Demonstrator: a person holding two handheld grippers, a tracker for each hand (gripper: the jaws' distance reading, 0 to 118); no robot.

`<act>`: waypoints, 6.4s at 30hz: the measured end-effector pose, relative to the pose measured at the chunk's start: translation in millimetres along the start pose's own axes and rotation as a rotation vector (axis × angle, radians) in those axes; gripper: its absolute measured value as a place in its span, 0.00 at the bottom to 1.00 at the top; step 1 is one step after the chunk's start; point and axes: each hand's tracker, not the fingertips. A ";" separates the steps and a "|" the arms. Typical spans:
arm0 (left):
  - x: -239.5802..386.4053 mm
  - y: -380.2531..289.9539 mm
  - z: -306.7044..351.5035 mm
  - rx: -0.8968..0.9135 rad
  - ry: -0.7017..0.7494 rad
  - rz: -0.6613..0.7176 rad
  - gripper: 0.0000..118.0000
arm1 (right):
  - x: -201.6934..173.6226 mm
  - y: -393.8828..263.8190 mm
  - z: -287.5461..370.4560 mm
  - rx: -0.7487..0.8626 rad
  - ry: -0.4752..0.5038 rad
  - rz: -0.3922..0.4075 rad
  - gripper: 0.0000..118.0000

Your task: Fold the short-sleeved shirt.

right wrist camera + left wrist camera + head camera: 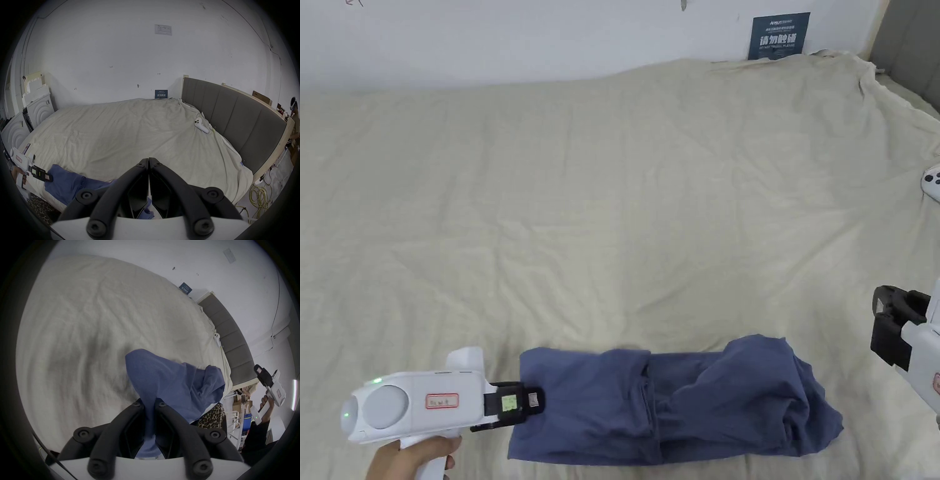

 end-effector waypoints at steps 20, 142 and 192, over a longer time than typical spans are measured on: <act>113.5 28.1 65.2 0.032 0.007 -0.090 0.08 | -0.4 5.0 9.1 0.038 0.042 -0.021 0.00; 186.5 -34.8 90.9 0.989 0.340 -0.466 0.00 | -54.3 36.5 46.9 0.405 0.037 0.074 0.00; 106.2 -66.0 0.7 0.508 0.169 -0.174 0.01 | -120.7 -177.9 -119.5 -0.007 0.186 0.073 0.00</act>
